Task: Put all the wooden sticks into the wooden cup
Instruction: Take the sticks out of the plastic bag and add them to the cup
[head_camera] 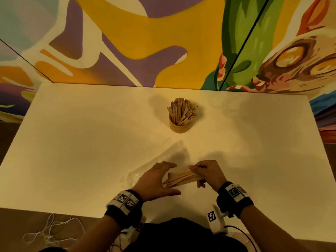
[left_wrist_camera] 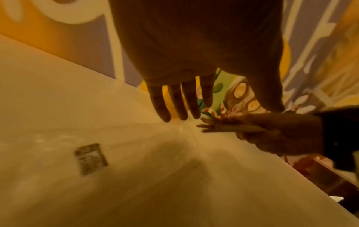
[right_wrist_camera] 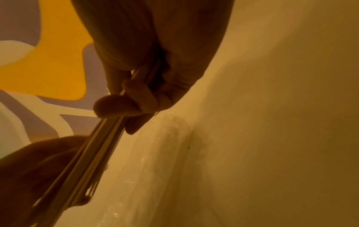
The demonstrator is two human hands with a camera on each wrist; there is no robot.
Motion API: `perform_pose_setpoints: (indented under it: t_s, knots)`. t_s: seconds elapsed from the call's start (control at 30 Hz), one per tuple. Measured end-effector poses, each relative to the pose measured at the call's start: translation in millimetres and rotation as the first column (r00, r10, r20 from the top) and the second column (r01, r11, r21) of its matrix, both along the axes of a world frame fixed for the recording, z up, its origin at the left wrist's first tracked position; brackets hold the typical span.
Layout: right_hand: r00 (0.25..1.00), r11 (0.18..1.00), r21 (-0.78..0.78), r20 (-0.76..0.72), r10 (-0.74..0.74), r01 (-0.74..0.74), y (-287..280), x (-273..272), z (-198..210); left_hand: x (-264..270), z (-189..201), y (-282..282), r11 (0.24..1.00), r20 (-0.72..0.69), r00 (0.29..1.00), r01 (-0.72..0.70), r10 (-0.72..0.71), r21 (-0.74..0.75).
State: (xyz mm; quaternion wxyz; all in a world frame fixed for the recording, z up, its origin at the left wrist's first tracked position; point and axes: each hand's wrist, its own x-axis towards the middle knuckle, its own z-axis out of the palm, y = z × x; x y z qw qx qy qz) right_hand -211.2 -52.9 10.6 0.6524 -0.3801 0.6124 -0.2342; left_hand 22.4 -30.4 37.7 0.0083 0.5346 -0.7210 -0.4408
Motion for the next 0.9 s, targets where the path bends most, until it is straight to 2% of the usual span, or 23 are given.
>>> perform_pose_setpoints:
  t_s: [0.07, 0.13, 0.23, 0.33, 0.47, 0.57, 0.7, 0.8, 0.9]
  knots:
    - [1.0, 1.0, -0.009, 0.014, 0.008, -0.008, -2.7, 9.1, 3.5, -13.5, -7.2, -5.9, 0.998, 0.055, 0.997, 0.059, -0.061, 0.031]
    - [0.999, 1.0, -0.011, 0.037, -0.011, 0.012, -6.1, 14.6, 6.1, -18.0, -14.0, -12.2, 0.999, 0.065, 0.997, 0.04, -0.042, 0.021]
    - [0.996, 0.999, -0.021, 0.084, -0.024, 0.026, -9.7, 18.2, 9.3, -17.2, -16.5, -18.8, 0.993, -0.08, 0.99, -0.116, 0.114, -0.024]
    - [0.991, 0.998, -0.062, 0.137, 0.003, 0.005, -12.5, 20.2, 16.7, -14.7, -13.2, -24.3, 0.973, -0.244, 0.942, -0.227, 0.23, 0.042]
    - [0.987, 0.992, -0.126, 0.158, 0.028, -0.008, -16.1, 24.1, 28.3, -13.9, -9.5, -32.6, 0.955, -0.298, 0.907, -0.273, 0.297, 0.118]
    - [0.99, 0.986, -0.163, 0.141, 0.007, 0.016, -19.0, 25.2, 29.9, -14.5, -5.5, -34.9, 0.954, -0.337, 0.893, -0.272, 0.298, 0.123]
    - [0.985, 0.989, -0.138, 0.168, -0.038, 0.061, -25.1, 22.8, 24.7, -21.2, 2.8, -33.3, 0.962, -0.453, 0.85, -0.251, 0.27, 0.105]
    - [0.977, 0.992, -0.091, 0.206, -0.061, 0.082, -32.9, 23.2, 24.4, -22.7, 4.2, -37.1, 0.979, -0.376, 0.909, -0.201, 0.178, -0.021]
    - [0.962, 0.995, -0.003, 0.253, -0.1, 0.104, -38.8, 24.8, 28.1, -21.2, 3.6, -39.6, 0.976, -0.363, 0.91, -0.218, 0.199, -0.014]
